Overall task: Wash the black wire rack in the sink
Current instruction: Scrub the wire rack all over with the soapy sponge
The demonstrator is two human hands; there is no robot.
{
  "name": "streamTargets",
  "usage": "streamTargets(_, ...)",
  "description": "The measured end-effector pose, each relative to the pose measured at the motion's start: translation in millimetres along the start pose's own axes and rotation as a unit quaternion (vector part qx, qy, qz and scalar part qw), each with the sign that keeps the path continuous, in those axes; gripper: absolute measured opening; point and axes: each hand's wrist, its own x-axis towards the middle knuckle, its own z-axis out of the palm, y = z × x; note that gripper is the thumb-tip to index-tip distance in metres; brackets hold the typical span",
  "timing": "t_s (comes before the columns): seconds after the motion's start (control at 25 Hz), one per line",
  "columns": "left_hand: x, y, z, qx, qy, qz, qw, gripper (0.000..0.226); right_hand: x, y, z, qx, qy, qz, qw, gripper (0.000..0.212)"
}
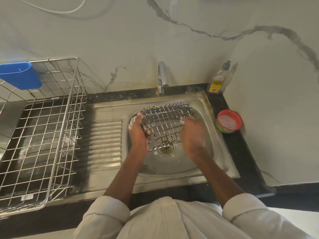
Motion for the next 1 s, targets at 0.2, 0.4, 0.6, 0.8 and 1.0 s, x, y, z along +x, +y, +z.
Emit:
streamTargets(0.2, -0.9, -1.5, -2.5, 0.012, 0.030, 0.002, 0.999, 0.013, -26.9, -46.3, 4.7, 0.249, -0.083, -0.063, 0.963, 0.030)
streamTargets(0.4, -2.0, -1.8, -6.2, -0.026, 0.023, -0.007, 0.999, 0.015, -17.5, -33.1, -1.1, 0.373, -0.104, 0.065, 0.920, 0.035)
streamTargets(0.6, -6.8, -0.5, -9.9, -0.029, 0.016, -0.008, 0.999, 0.014, 11.2, 11.6, -22.2, 0.018, 0.030, 0.110, 0.993, 0.032)
streamTargets(0.8, -6.9, -0.2, -2.2, -0.027, 0.017, 0.001, 0.999, 0.015, -25.2, -30.9, -3.5, 0.095, -0.027, -0.082, 0.992, 0.043)
streamTargets(1.0, -6.2, -4.7, -1.2, -0.016, 0.031, -0.001, 0.999, 0.016, -30.1, -43.9, -6.3, 0.352, -0.146, -0.081, 0.921, 0.034)
